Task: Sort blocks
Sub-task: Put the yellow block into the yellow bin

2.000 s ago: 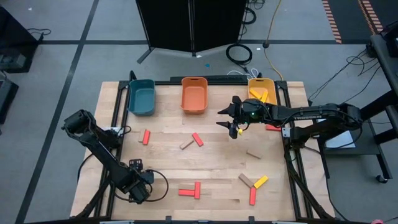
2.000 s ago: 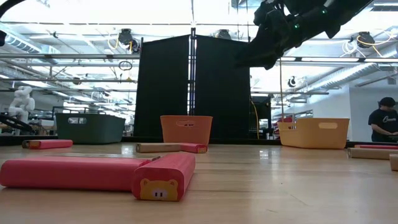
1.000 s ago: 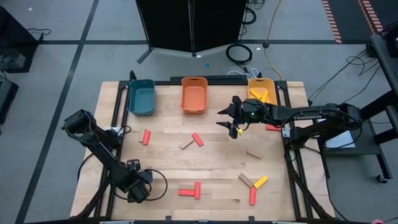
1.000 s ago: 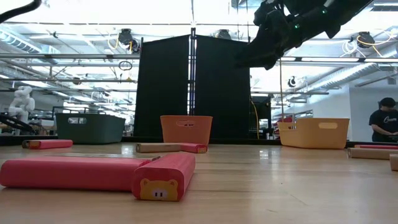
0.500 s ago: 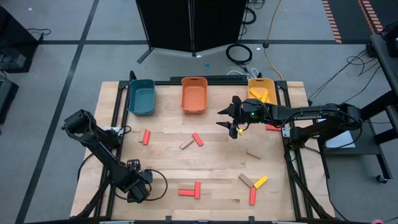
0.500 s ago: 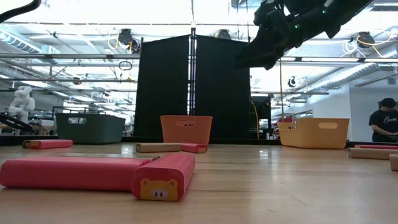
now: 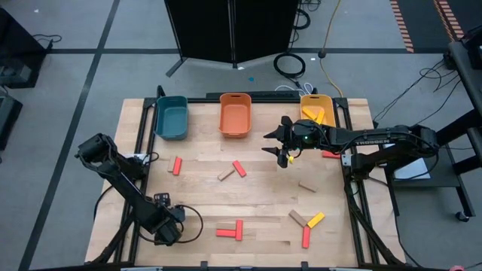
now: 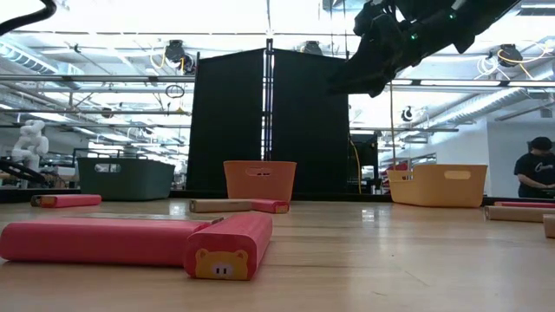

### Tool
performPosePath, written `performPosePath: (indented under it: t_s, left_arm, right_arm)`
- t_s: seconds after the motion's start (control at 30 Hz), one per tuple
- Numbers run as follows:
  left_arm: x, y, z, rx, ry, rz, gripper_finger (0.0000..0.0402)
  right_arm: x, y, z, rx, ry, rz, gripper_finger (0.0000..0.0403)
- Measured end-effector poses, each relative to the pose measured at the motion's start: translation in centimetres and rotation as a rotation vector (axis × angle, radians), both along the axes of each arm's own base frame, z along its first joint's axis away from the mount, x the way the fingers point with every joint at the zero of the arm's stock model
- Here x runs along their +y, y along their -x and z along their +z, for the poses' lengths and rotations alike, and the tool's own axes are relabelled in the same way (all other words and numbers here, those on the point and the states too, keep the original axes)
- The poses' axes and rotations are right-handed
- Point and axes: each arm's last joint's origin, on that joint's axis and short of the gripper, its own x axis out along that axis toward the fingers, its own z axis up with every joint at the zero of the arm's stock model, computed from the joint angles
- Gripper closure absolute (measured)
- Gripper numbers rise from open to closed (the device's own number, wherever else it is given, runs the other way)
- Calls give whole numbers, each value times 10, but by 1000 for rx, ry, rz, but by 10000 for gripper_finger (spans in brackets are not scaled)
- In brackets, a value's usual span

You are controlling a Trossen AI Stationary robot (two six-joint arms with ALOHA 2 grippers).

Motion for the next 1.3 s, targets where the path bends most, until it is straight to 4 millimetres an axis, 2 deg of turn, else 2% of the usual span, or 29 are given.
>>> performPosePath:
  t_s: [0.17, 0.4, 0.77, 0.9, 1.03, 1.2, 1.3]
  left_arm:
    - [0, 0, 0, 0, 0, 1, 16]
    - [0, 0, 0, 1, -1, 2, 63]
    - [2, -2, 0, 3, -2, 10, 101]
    - [4, -5, 0, 38, 25, 61, 117]
    - [3, -8, 3, 57, 63, 66, 123]
    - [1, -11, 5, 33, 95, -33, 123]
    - [1, -11, 5, 36, 89, 5, 123]
  right_arm:
    - [0, 0, 0, 0, 0, 0, 181]
    - [0, 0, 0, 0, 0, 0, 181]
    - [0, 0, 0, 0, 0, 0, 181]
    - [0, 0, 0, 0, 0, 0, 181]
    - [0, 0, 0, 0, 0, 0, 181]
    - [0, 0, 0, 0, -1, 2, 181]
    - [2, 0, 0, -2, -14, 36, 181]
